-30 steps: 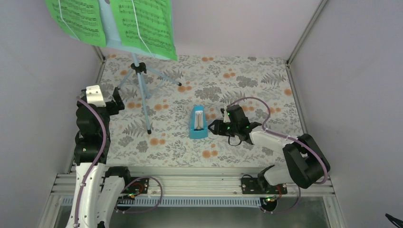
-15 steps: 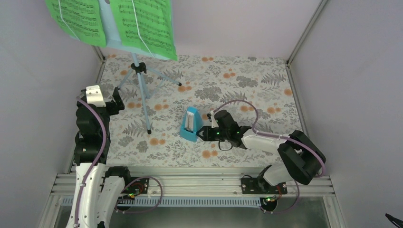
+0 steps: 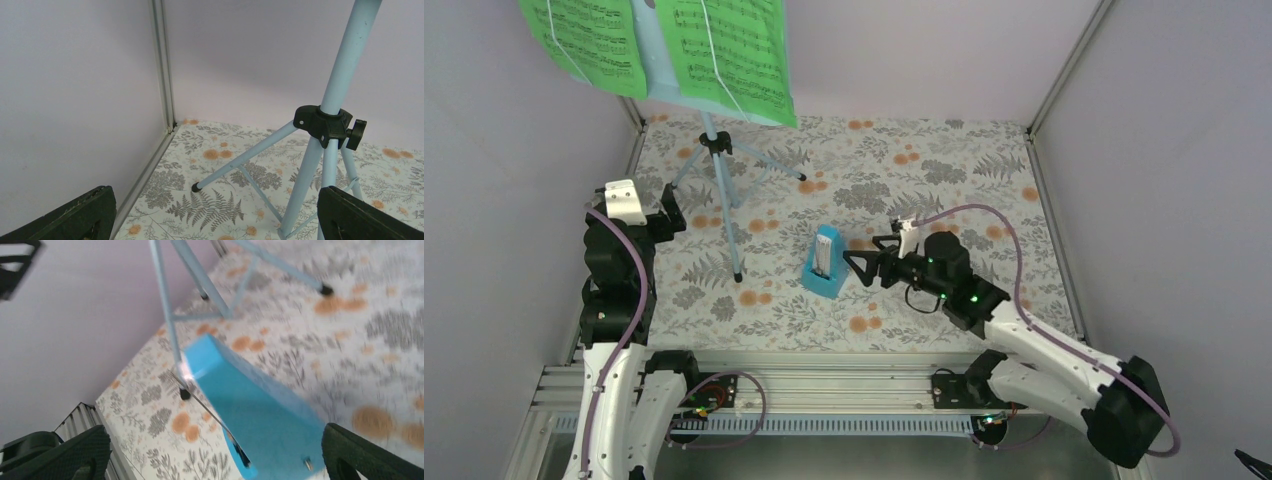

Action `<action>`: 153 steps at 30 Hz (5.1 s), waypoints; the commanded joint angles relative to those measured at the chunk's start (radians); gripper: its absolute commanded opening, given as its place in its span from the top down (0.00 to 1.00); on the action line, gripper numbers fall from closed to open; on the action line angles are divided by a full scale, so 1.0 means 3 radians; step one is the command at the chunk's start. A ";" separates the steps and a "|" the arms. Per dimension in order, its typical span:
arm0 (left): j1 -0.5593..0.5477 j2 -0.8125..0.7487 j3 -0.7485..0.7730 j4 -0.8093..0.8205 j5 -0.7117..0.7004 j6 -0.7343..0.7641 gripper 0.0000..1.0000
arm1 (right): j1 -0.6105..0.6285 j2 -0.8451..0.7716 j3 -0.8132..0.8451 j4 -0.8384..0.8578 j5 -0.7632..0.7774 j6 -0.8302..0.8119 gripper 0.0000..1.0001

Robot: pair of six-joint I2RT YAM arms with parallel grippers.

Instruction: Pack up the instrument practice props

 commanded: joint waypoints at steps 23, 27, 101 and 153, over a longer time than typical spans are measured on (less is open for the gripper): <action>0.0014 0.0002 -0.0023 0.0046 0.0039 0.0003 0.00 | -0.0012 0.1064 0.0208 0.1553 -0.0786 -0.1985 0.01; 0.0013 0.0011 -0.0023 0.0050 0.0049 0.0003 0.00 | -0.0003 0.1277 0.0293 0.1621 -0.0705 -0.2028 0.01; 0.0011 0.0043 -0.0028 0.0048 0.0087 -0.0001 0.00 | 0.0009 0.1258 0.0012 0.1711 0.0050 -0.1943 0.42; 0.0012 0.0022 -0.0033 0.0039 0.0068 0.0003 0.00 | 0.0020 0.1052 -0.0113 0.1378 0.0351 -0.1690 0.06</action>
